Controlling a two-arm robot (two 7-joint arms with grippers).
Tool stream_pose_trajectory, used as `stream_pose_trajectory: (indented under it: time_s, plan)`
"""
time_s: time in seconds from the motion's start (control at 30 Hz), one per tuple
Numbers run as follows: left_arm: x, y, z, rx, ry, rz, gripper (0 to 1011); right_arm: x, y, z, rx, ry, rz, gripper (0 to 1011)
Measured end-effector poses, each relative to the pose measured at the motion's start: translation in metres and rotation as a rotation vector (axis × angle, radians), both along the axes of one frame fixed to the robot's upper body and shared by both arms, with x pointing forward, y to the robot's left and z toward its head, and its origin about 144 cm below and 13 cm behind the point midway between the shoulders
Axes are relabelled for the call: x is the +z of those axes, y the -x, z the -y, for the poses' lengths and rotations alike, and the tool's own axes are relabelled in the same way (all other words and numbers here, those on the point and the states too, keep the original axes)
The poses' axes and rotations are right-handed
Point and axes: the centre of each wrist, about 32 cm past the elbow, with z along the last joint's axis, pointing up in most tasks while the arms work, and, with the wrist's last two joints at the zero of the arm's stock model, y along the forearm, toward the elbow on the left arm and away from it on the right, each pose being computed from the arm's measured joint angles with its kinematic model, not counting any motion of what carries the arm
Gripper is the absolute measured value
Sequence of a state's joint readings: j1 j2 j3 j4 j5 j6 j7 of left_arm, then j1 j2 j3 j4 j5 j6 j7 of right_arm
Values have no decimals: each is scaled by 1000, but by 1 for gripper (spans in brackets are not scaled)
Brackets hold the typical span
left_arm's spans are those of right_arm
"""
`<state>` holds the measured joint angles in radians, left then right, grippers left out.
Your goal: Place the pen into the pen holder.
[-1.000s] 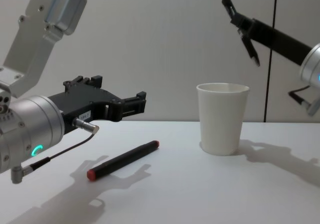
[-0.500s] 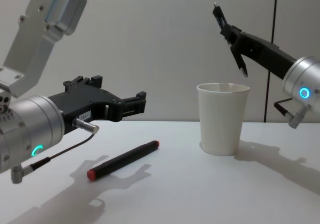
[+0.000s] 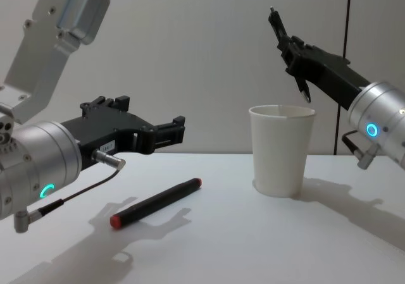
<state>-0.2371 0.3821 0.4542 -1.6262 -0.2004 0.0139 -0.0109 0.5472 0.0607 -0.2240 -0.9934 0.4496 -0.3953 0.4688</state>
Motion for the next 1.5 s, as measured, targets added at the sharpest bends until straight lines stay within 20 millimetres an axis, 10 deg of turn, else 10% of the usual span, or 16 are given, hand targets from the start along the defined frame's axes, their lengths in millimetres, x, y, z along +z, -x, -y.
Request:
stream_pose_trajectory:
  time_s: [0.9,1.5]
  plan:
    - [0,0,0,0,0,0,1003,-11,3,-6,-22,55,1,139]
    - [0,0,0,0,0,0,1003,-13,4,-7,-27,61,-6,707]
